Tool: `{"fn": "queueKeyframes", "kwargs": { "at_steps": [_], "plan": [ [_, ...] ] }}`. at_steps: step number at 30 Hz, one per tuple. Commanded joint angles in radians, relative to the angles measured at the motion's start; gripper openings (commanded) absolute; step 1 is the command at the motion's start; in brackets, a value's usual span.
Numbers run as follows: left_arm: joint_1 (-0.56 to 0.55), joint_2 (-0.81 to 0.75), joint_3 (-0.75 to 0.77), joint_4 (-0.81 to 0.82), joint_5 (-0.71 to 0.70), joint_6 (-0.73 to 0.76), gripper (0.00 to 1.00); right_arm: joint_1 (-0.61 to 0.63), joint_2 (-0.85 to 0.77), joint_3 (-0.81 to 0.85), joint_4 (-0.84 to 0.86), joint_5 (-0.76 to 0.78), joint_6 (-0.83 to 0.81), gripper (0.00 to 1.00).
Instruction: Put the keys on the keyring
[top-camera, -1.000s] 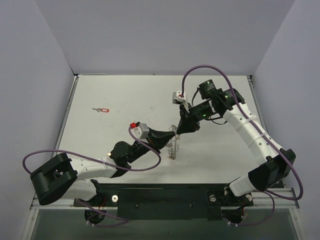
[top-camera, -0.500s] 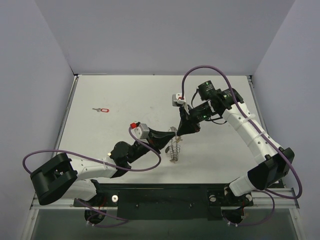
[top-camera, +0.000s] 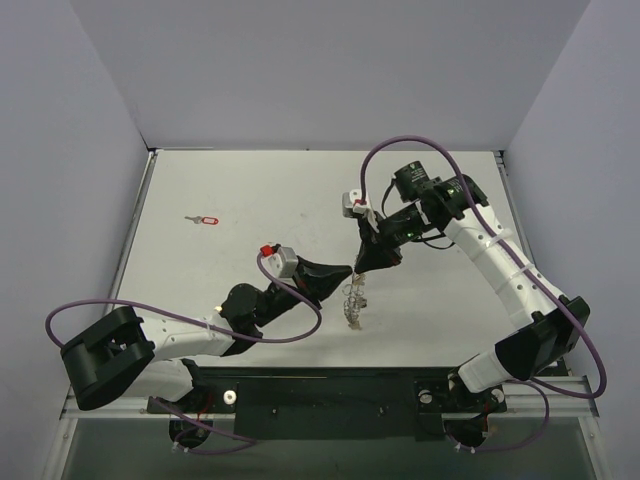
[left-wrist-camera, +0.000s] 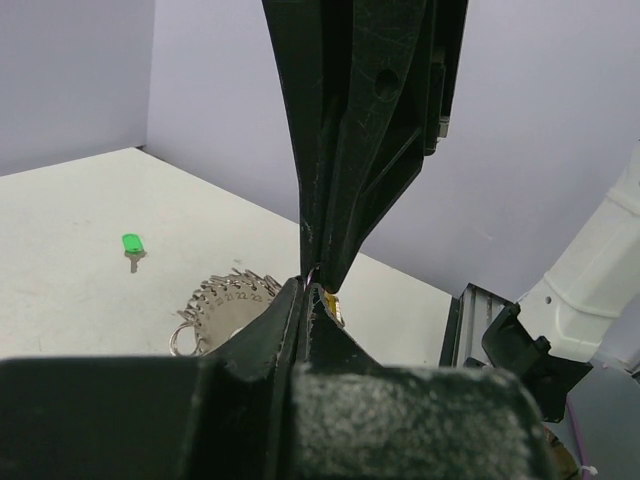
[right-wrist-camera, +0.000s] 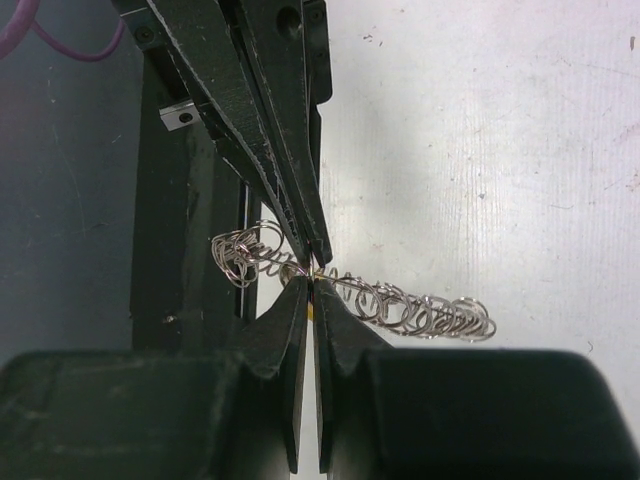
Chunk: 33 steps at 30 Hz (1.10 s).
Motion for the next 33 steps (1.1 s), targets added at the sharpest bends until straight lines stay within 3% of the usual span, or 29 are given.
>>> {"fn": "queueKeyframes", "kwargs": {
  "at_steps": [1, 4, 7, 10, 12, 14, 18, 22, 25, 33],
  "plan": [
    [0.004, -0.037, 0.019, 0.279, 0.040, -0.059, 0.01, 0.004, -0.004, 0.036, -0.032, 0.056, 0.057, 0.00],
    [0.004, -0.063, -0.004, 0.230, 0.077, -0.068, 0.13, 0.007, -0.004, 0.043, -0.037, 0.090, 0.066, 0.00],
    [0.014, -0.144, -0.011, 0.082, 0.099, -0.045, 0.27, 0.023, 0.002, 0.056, -0.095, 0.155, 0.026, 0.00],
    [0.027, -0.240, 0.011, -0.177, 0.119, 0.022, 0.38, 0.063, 0.013, 0.088, -0.158, 0.231, -0.029, 0.00],
    [0.030, -0.303, 0.052, -0.372, 0.135, 0.134, 0.54, 0.083, 0.027, 0.111, -0.201, 0.287, -0.052, 0.00],
    [0.030, -0.343, 0.099, -0.539, 0.151, 0.208, 0.62, 0.100, 0.039, 0.134, -0.236, 0.320, -0.070, 0.00],
    [0.030, -0.344, 0.156, -0.681, 0.203, 0.292, 0.63, 0.117, 0.054, 0.160, -0.270, 0.349, -0.081, 0.00],
    [0.028, -0.273, 0.202, -0.698, 0.240, 0.348, 0.60, 0.128, 0.065, 0.169, -0.288, 0.350, -0.098, 0.00],
    [0.030, -0.199, 0.232, -0.655, 0.260, 0.378, 0.52, 0.132, 0.068, 0.168, -0.291, 0.350, -0.106, 0.00],
    [0.031, -0.051, 0.256, -0.471, 0.333, 0.297, 0.43, 0.134, 0.074, 0.168, -0.301, 0.334, -0.113, 0.00]
  ]
}}
